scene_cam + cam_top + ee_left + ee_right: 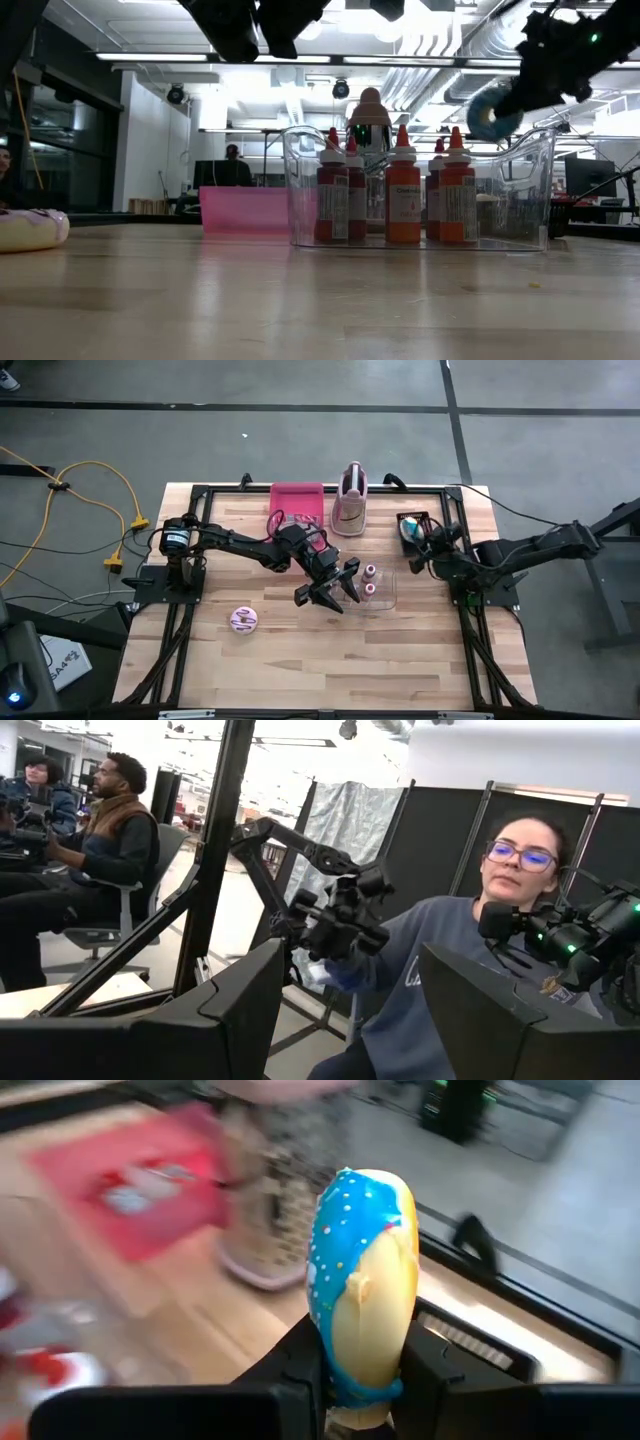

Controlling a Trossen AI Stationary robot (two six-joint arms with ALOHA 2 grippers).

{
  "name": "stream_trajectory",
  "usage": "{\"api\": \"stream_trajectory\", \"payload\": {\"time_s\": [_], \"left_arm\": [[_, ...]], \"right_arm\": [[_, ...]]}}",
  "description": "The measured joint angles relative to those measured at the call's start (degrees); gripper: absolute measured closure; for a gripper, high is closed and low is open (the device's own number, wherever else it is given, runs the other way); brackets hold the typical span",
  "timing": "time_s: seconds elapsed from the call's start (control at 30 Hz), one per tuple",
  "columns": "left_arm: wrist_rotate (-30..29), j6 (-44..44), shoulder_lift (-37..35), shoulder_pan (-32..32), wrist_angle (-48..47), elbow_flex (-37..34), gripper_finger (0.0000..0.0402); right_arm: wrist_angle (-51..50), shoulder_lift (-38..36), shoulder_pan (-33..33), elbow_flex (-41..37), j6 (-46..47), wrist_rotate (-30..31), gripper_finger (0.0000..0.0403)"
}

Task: Pick & Place Food Item
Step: Put the blue donut into the black bin

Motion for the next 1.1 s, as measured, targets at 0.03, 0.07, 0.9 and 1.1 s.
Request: {"api": "stream_trajectory", "payload": {"time_s": [0.03,0.07,0.9,1.1], "left_arm": [[0.0,0.0,0.0,0.0,0.0,0.0,0.0175],[0.0,0.0,0.0,0.0,0.0,0.0,0.0175],[1.4,0.0,0.0,0.0,-0.1,0.0,0.0175],[1.4,0.0,0.0,0.0,-0.2,0.0,0.0175]], "right_arm": [[-1.3,0.7,-1.0,0.0,1.5,0.2,0.0334],[-2.2,1.4,-2.0,0.0,2.5,0.2,0.0334],[-3.5,22.2,-23.0,0.0,3.2,-6.4,0.0334],[-2.2,26.5,-24.9,0.0,3.1,-6.4,0.0334]]}}
